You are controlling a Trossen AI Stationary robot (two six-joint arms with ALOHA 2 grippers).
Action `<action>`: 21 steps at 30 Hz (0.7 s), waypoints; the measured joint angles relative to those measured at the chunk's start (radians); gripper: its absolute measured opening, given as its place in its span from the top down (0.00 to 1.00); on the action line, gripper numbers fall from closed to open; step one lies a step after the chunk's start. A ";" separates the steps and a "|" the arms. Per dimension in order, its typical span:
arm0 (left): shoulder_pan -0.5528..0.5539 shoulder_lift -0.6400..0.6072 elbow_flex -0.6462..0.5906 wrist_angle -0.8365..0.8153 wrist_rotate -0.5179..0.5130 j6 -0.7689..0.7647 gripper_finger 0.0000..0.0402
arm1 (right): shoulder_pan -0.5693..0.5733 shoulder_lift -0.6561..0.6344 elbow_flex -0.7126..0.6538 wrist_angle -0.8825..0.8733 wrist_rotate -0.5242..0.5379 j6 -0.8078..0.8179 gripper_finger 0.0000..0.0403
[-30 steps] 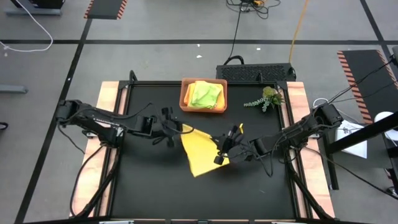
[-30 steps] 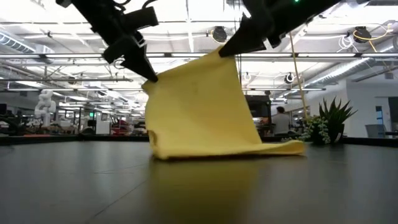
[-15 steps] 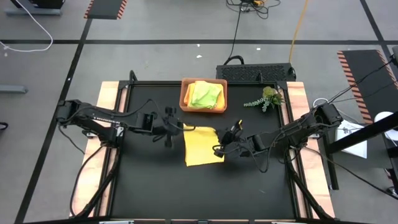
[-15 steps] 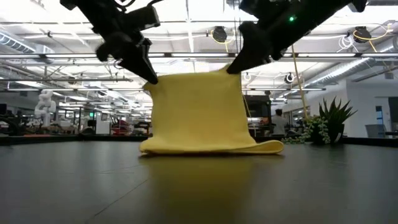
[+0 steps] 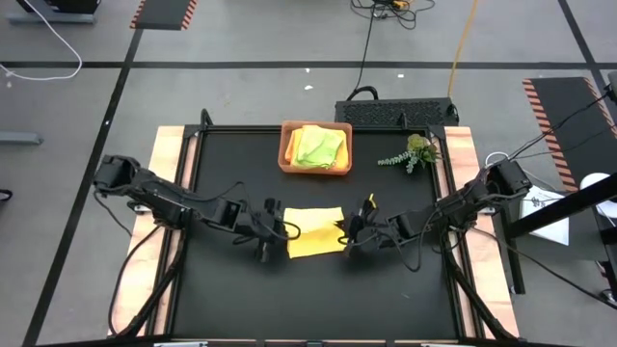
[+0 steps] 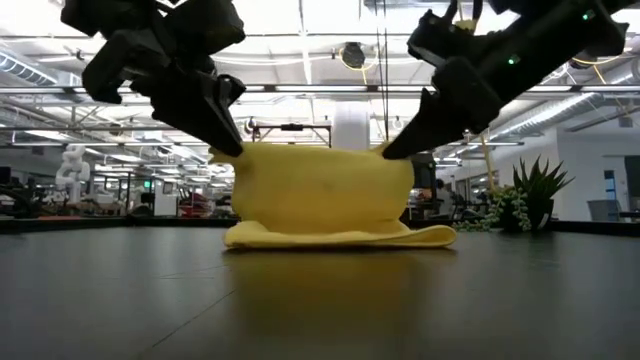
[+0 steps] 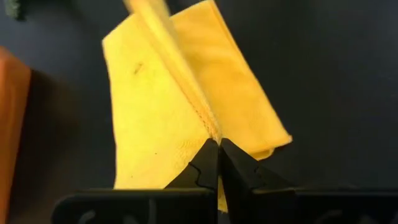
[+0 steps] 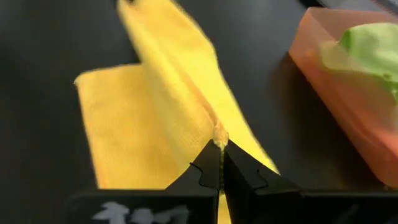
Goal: Fold microfiber towels
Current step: Fold the yellow towel
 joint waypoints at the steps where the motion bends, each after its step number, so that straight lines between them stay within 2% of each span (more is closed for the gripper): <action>1: -0.003 0.013 0.000 0.013 0.002 0.005 0.98 | -0.005 0.000 -0.006 0.020 0.001 -0.013 1.00; 5: 0.003 0.051 0.000 0.035 0.008 0.004 0.99 | -0.022 0.001 -0.019 0.054 -0.010 -0.060 1.00; 14: 0.001 0.103 0.000 0.104 0.069 -0.052 0.91 | -0.010 0.000 -0.024 0.063 -0.172 -0.028 1.00; 18: -0.012 0.107 -0.001 0.137 0.094 -0.051 0.91 | -0.010 0.000 -0.024 0.063 -0.368 -0.004 0.98; 21: -0.021 0.106 0.000 0.174 0.147 -0.031 0.91 | -0.009 0.000 -0.024 0.062 -0.389 0.043 0.93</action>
